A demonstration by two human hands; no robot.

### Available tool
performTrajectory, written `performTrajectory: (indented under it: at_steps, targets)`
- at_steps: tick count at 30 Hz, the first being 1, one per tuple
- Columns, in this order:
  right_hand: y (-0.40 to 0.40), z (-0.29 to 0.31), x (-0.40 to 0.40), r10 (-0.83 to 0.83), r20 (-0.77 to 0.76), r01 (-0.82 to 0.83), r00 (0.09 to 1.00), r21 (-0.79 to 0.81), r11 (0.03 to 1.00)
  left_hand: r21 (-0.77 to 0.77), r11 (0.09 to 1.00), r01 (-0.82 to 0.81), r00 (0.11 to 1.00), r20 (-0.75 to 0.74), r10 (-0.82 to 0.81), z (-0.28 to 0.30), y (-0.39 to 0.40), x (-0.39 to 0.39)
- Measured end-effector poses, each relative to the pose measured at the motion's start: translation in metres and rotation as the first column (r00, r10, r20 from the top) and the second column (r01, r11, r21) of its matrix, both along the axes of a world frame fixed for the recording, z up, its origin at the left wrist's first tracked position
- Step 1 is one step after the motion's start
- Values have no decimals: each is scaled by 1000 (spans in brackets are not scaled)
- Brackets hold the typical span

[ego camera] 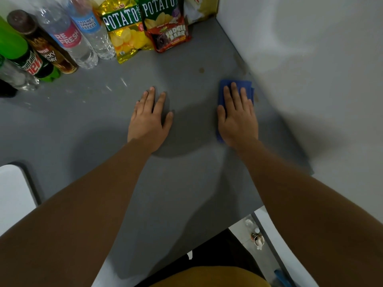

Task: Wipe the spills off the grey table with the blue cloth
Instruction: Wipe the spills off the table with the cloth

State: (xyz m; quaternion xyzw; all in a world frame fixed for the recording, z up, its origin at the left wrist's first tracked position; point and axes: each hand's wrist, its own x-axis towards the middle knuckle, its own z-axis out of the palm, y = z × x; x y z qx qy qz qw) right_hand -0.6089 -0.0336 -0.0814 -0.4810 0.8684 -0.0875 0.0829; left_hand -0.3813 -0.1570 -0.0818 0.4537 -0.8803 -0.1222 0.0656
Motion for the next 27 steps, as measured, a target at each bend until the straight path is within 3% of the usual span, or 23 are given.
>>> performTrajectory:
  at_steps: [5, 14, 22, 27]
  targets:
    - [16, -4, 37, -58, -25, 59, 998, 25, 998, -9, 1000, 0, 1000, 2, 0, 0, 1, -1]
    - [-24, 0, 3, 91, 26, -91, 995, -15, 996, -21, 1000, -3, 1000, 2, 3, 2, 2, -2]
    - [2, -1, -30, -44, -39, 43, 998, -6, 999, -23, 1000, -5, 1000, 8, 5, 3, 3, -2]
    - [37, 1, -8, -148, -73, 150, 986, 17, 989, -13, 1000, -10, 1000, 0, 10, 3, 4, -2]
